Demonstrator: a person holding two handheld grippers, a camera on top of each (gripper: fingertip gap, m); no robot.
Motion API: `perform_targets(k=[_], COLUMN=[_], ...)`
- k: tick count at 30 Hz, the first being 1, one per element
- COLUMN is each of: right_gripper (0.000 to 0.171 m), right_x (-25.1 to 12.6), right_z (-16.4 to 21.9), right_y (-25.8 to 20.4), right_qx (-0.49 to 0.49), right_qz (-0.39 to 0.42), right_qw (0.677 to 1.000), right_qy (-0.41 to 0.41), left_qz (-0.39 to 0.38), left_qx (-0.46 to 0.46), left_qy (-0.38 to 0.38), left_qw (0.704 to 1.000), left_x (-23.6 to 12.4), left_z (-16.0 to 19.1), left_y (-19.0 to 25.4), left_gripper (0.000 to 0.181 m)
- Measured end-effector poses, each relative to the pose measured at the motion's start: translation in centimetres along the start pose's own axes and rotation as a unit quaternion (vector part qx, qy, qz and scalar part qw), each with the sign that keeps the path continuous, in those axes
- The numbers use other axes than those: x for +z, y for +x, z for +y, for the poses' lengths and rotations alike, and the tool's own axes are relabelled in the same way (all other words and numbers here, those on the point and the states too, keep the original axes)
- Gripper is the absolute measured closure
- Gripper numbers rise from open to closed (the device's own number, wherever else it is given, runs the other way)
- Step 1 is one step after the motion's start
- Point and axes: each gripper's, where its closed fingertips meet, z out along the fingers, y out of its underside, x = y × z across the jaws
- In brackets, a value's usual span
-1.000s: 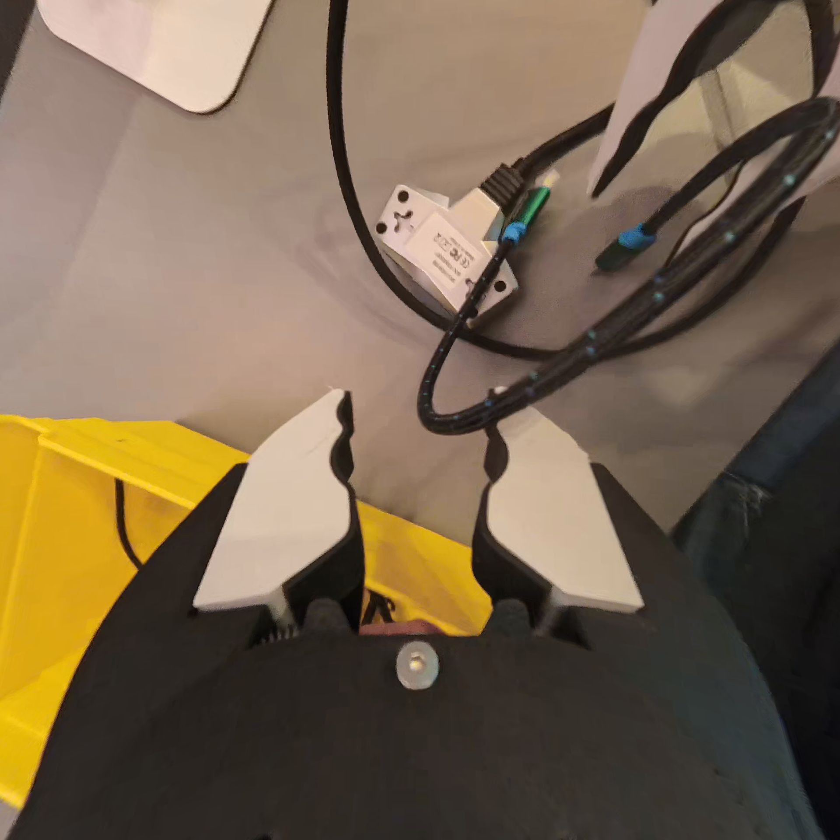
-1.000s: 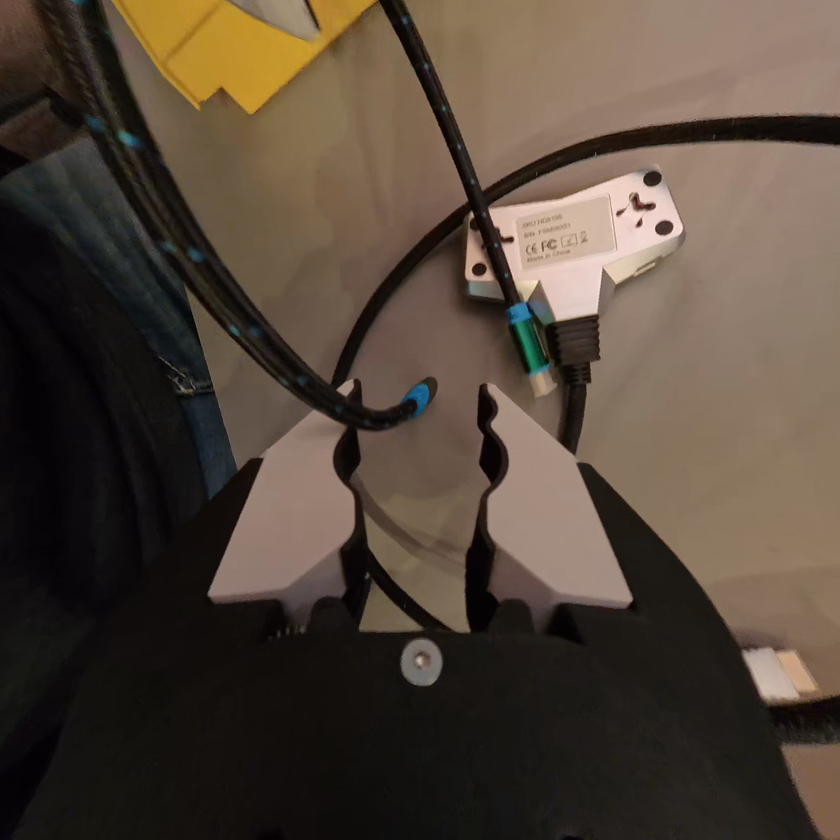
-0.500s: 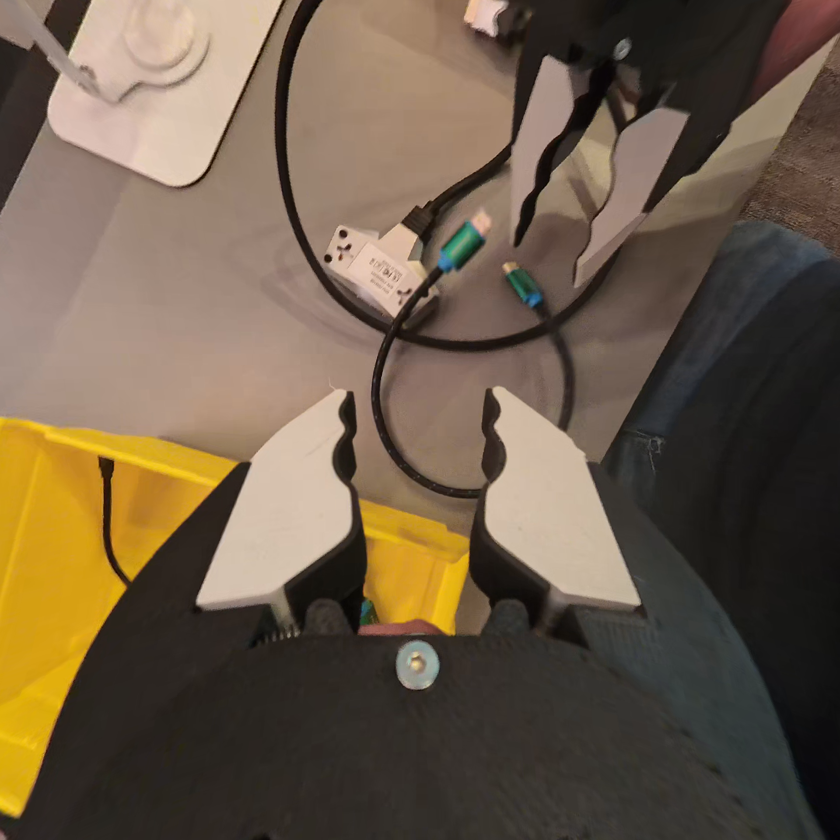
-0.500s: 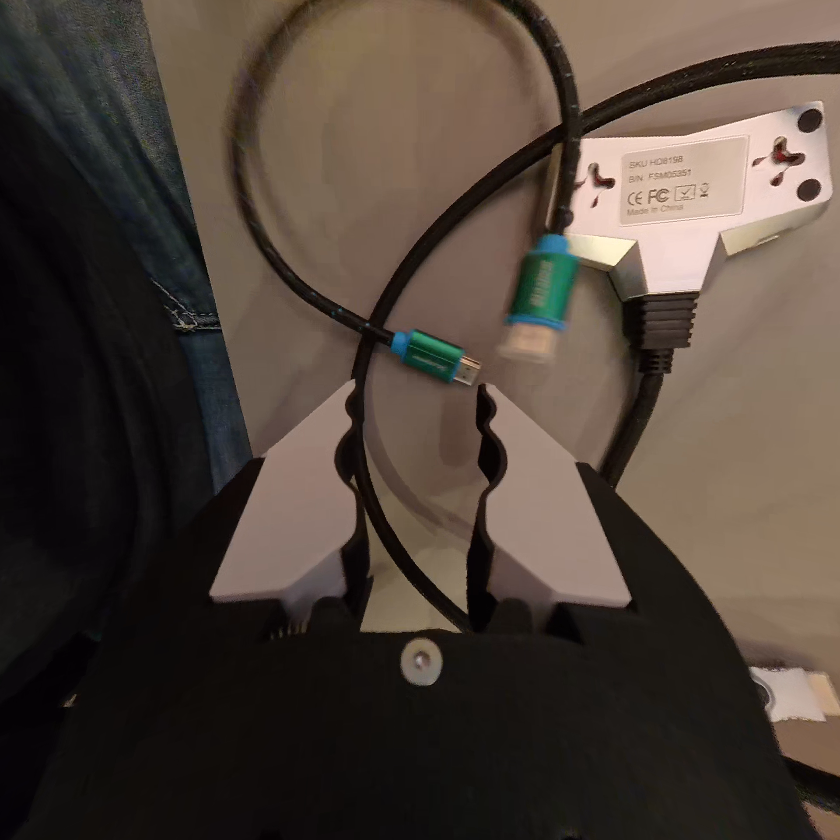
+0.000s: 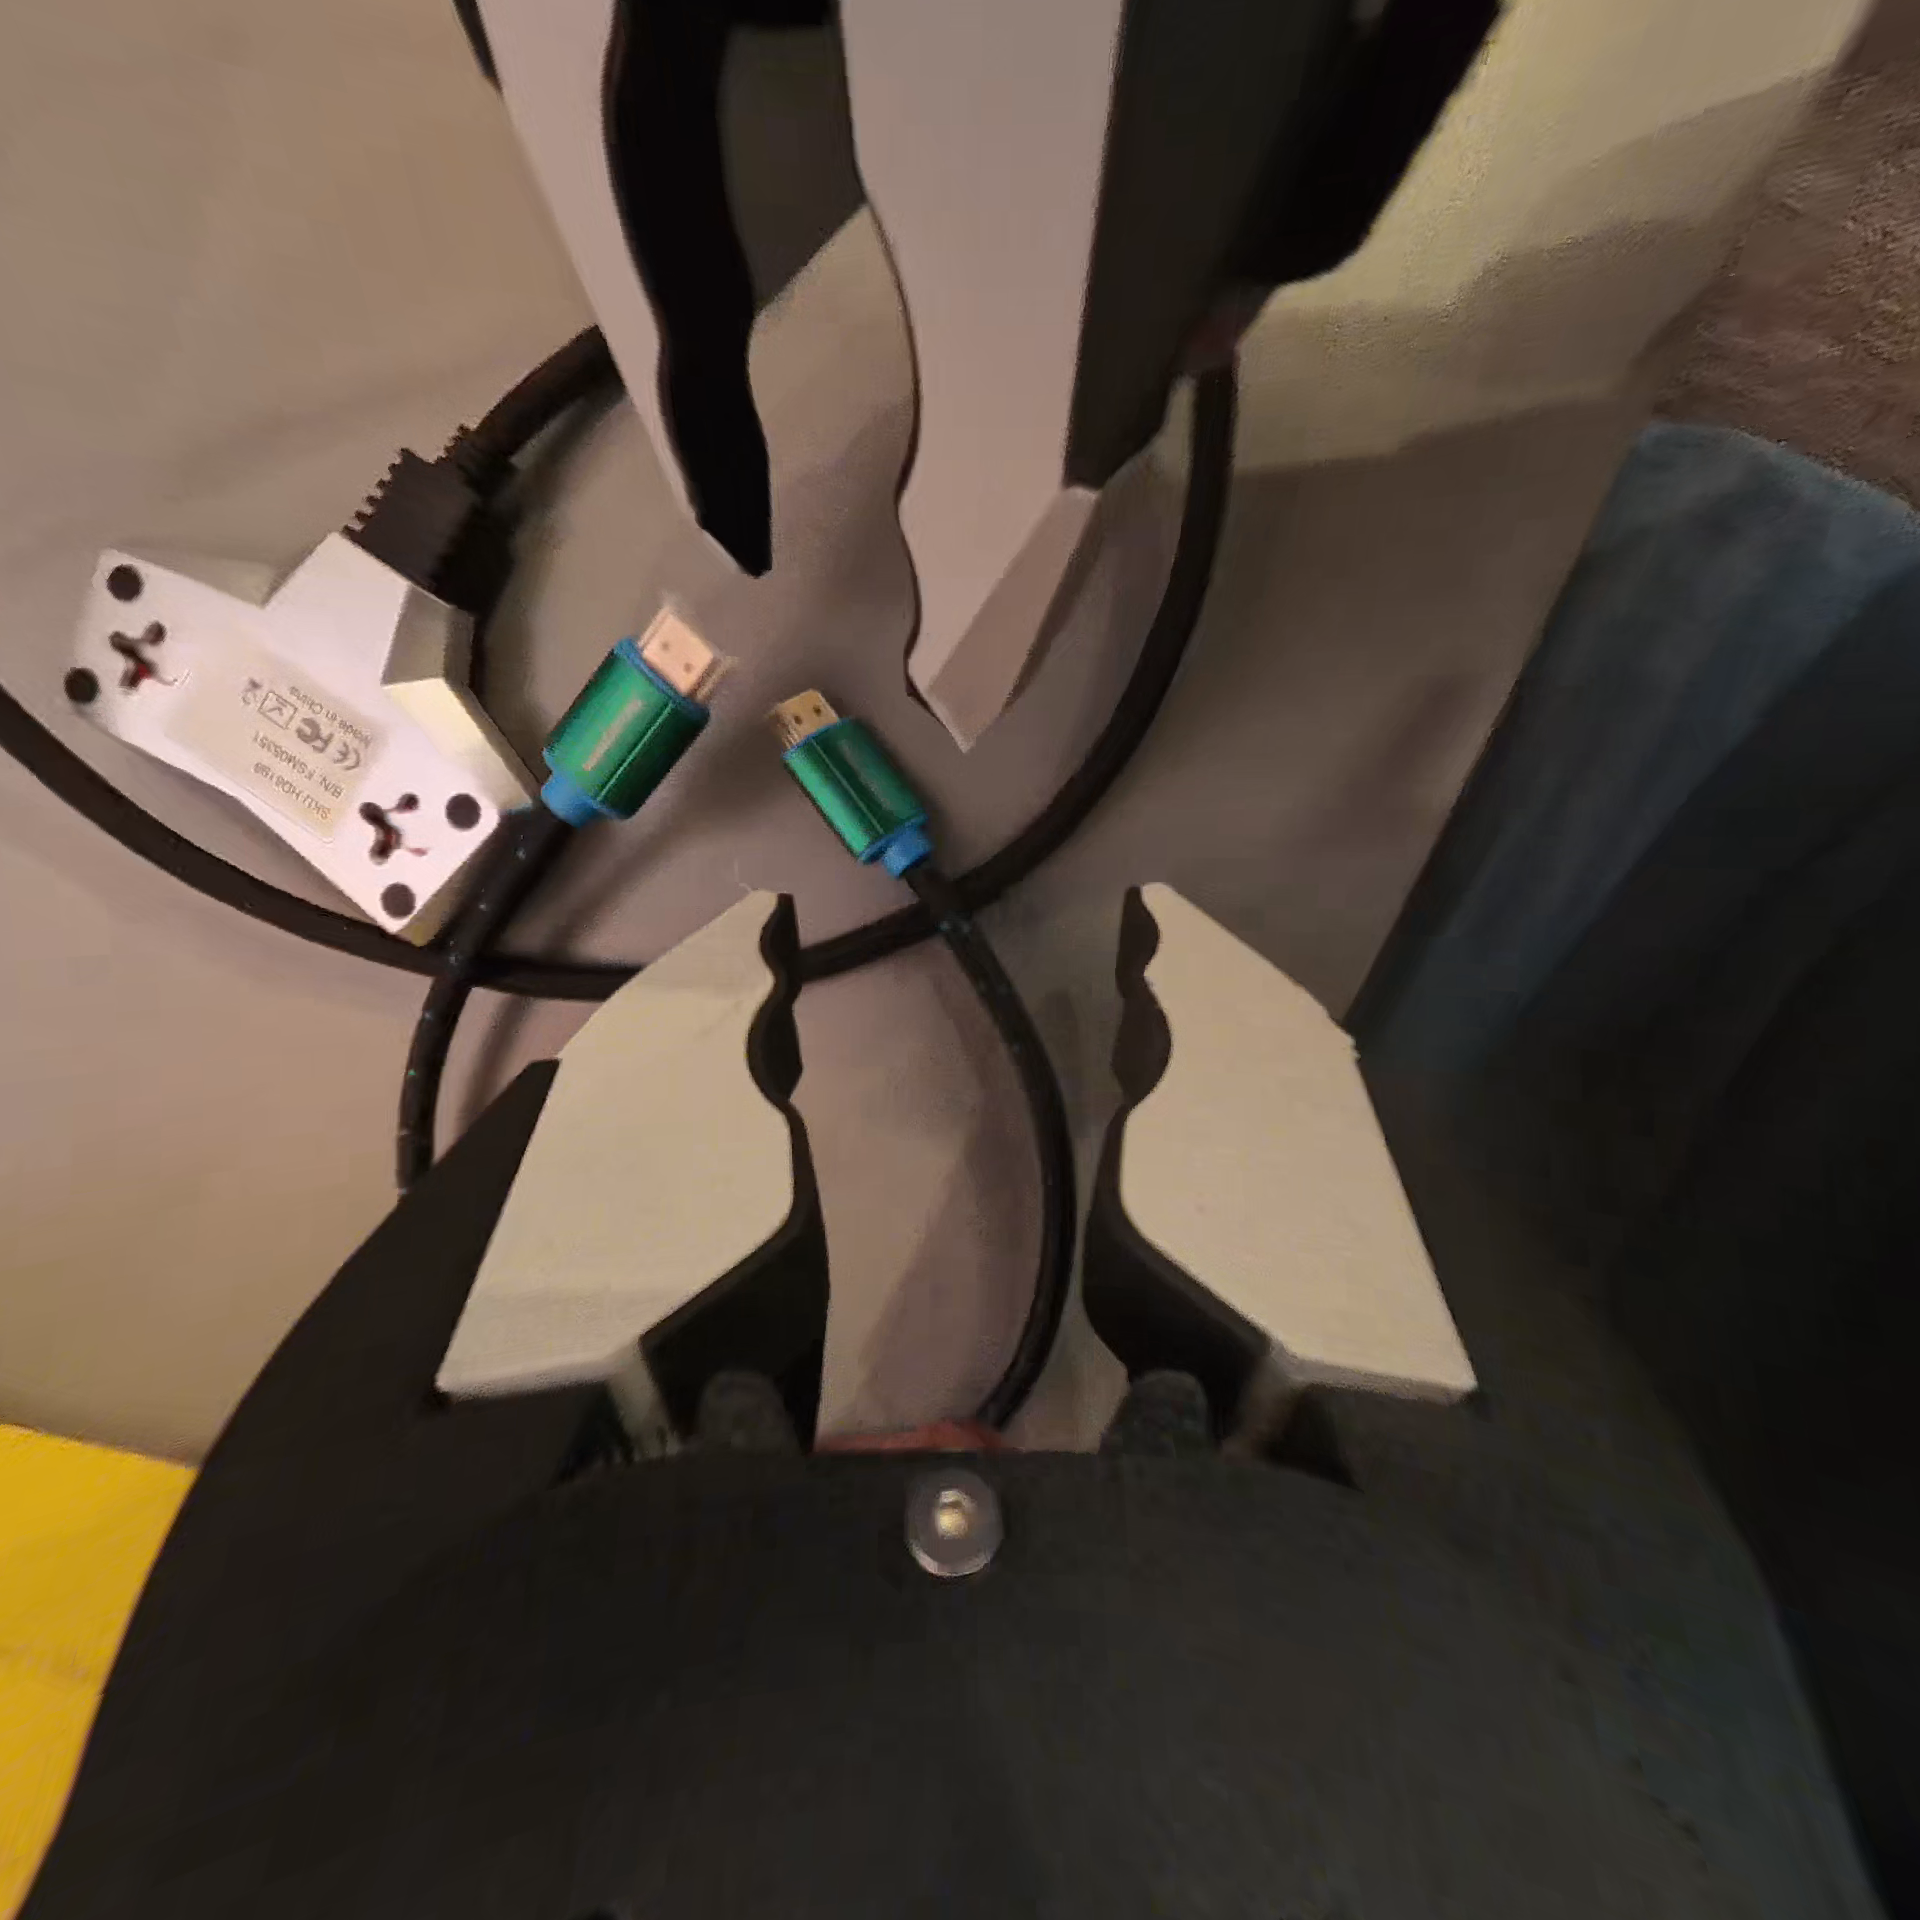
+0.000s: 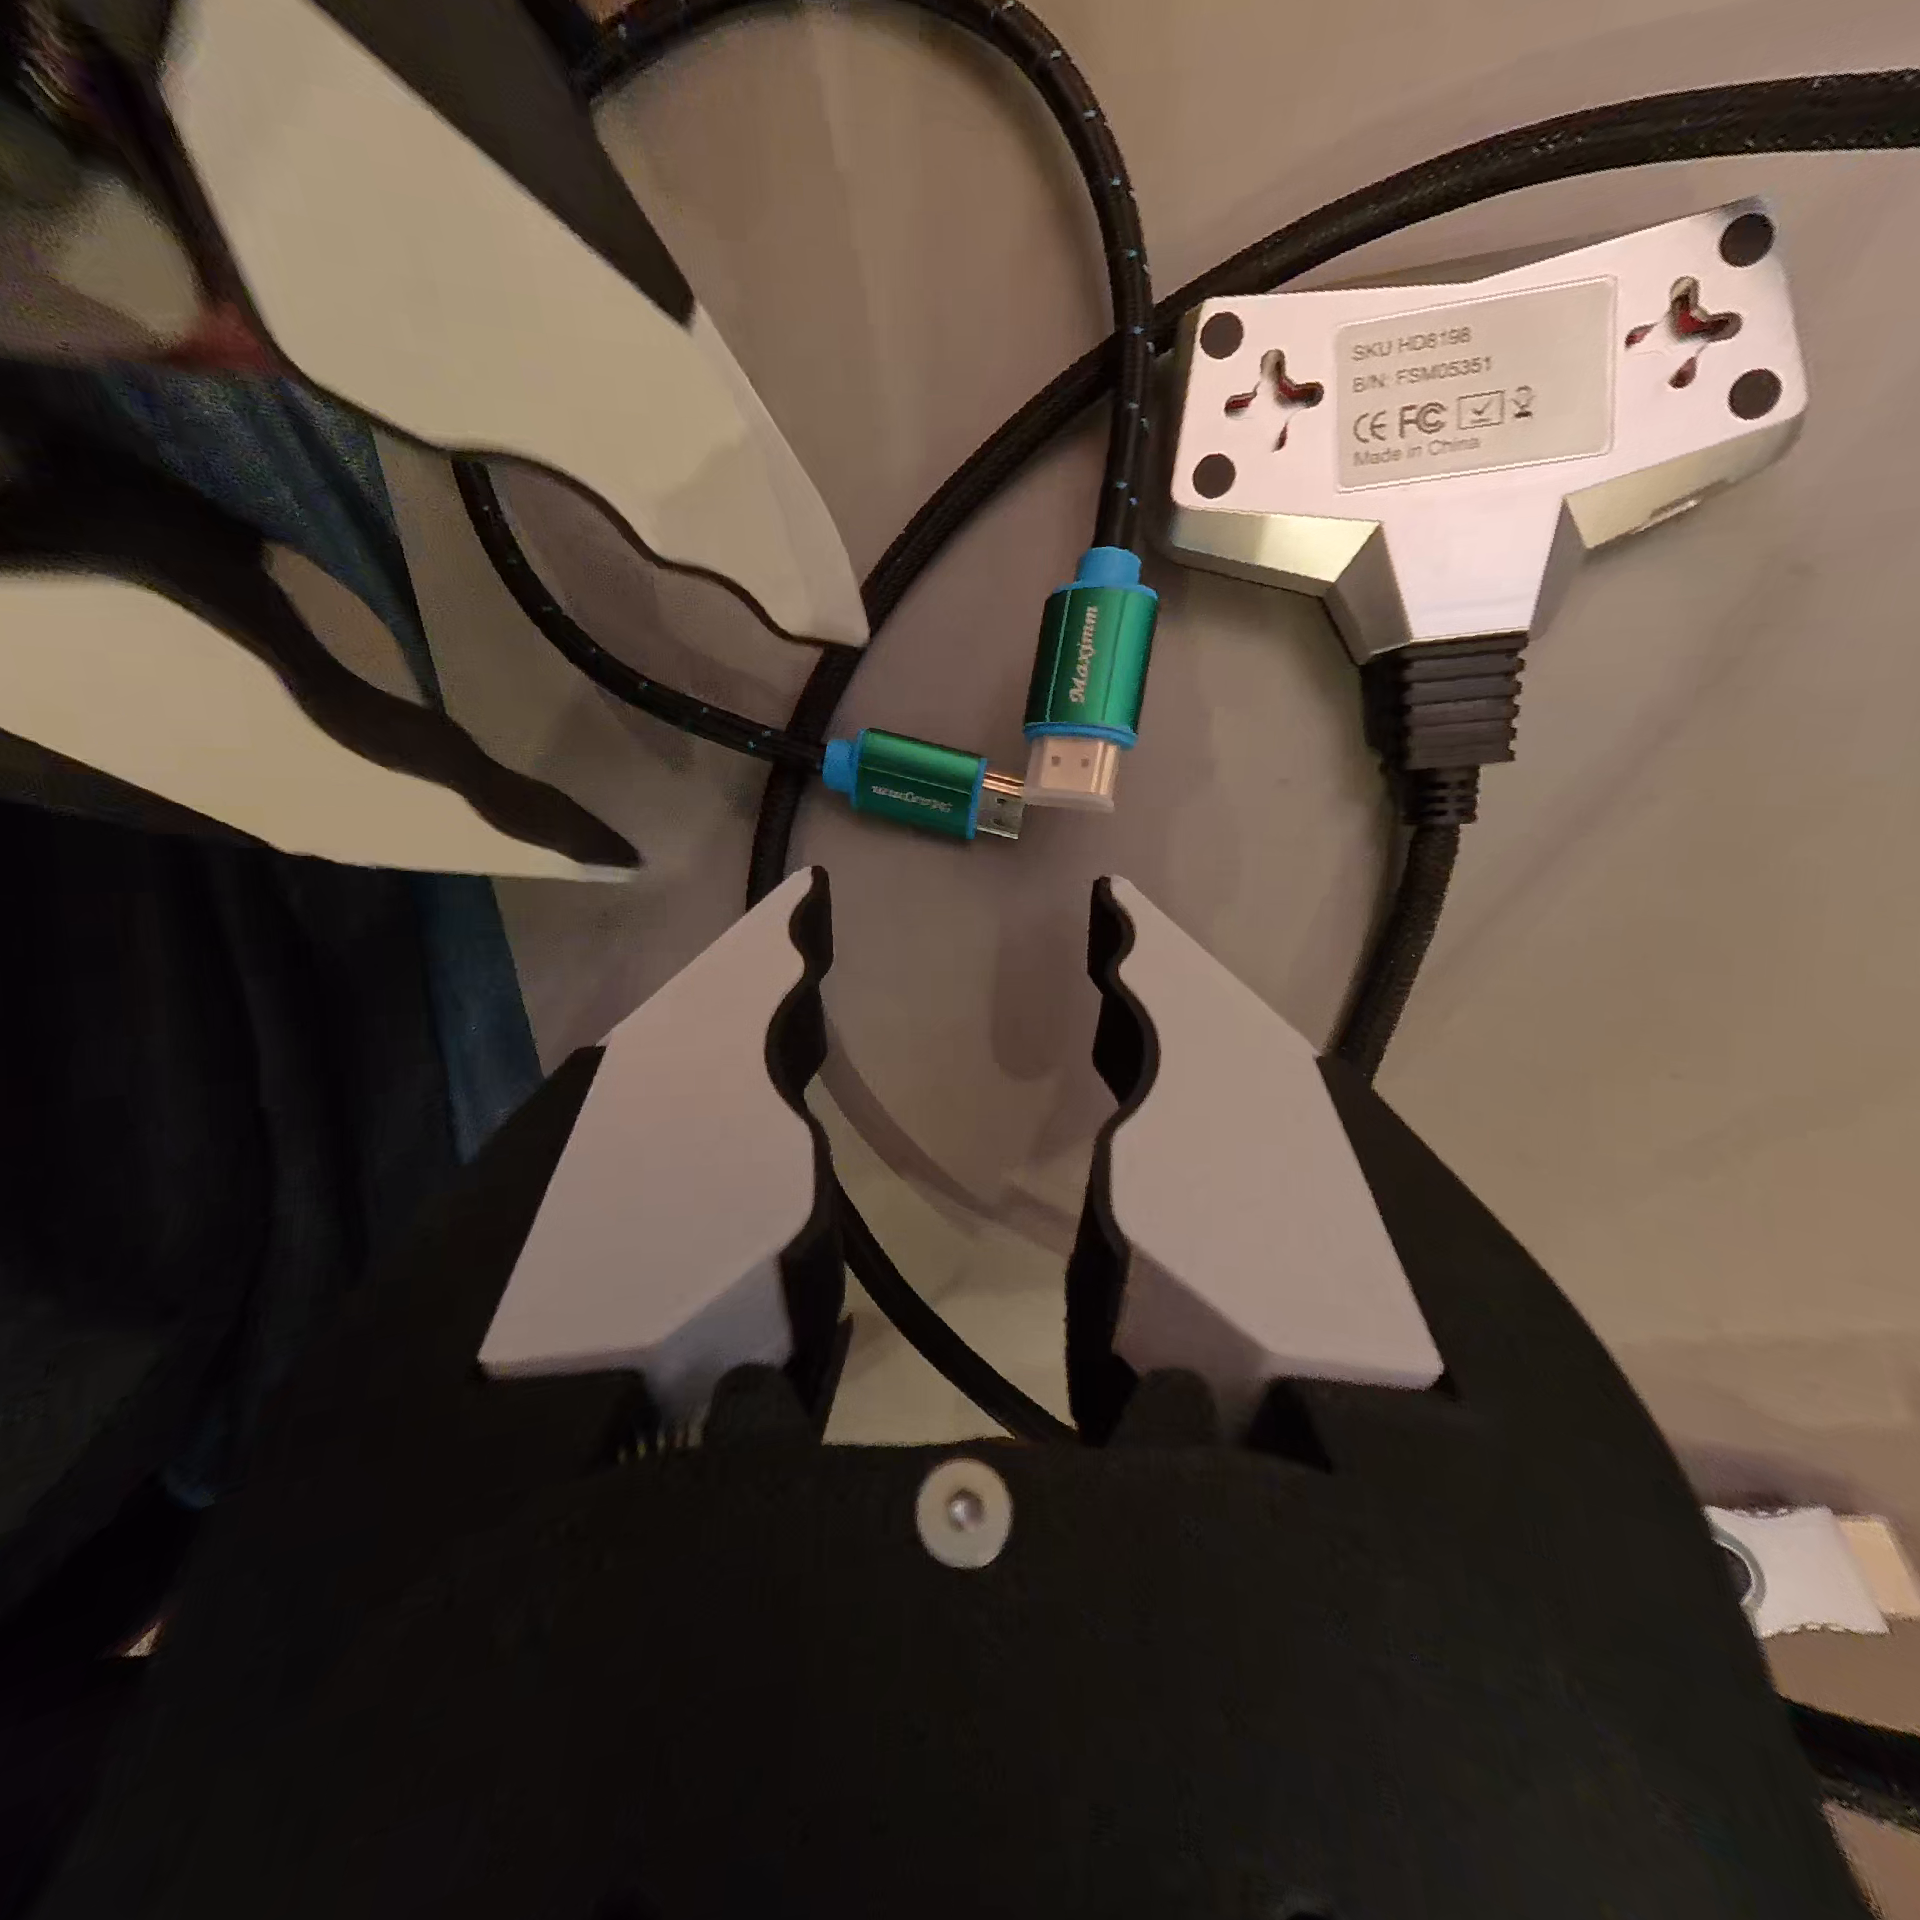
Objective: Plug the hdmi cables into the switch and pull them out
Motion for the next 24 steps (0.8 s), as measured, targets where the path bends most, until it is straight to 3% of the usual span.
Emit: perform_targets(k=[3,8,17,22,24], right_gripper=[0.124,0.125,0.127,0.125,0.122], right_x=[-0.1,-0.3,-1.0,-1.4,-1.5], right_z=[0.1,-0.1,-1.4,-1.5,-1.3], right_y=[0.0,0.0,-1.2,-1.2,0.2], right_qx=[0.003,0.004,-0.051,-0.051,-0.038], right_qz=[0.0,-0.005,-0.024,-0.026,0.015], right_qw=[1.0,1.0,0.997,0.996,0.997], right_qy=[0.003,0.02,0.06,0.07,0.062], left_qz=[-0.021,-0.004,0.057,0.071,0.064], left_qx=[-0.005,-0.031,-0.032,-0.022,-0.02], left_qy=[-0.017,0.016,0.111,0.114,0.108], left_qw=[1.0,0.999,0.992,0.991,0.992], left_x=[2.2,2.1,-1.2,-2.2,-2.2], left_z=[1.1,1.0,-1.1,-1.2,-0.9], left_y=[0.3,-0.1,0.0,-0.2,-0.5], left_gripper=[0.136,0.165,0.171,0.171,0.171])
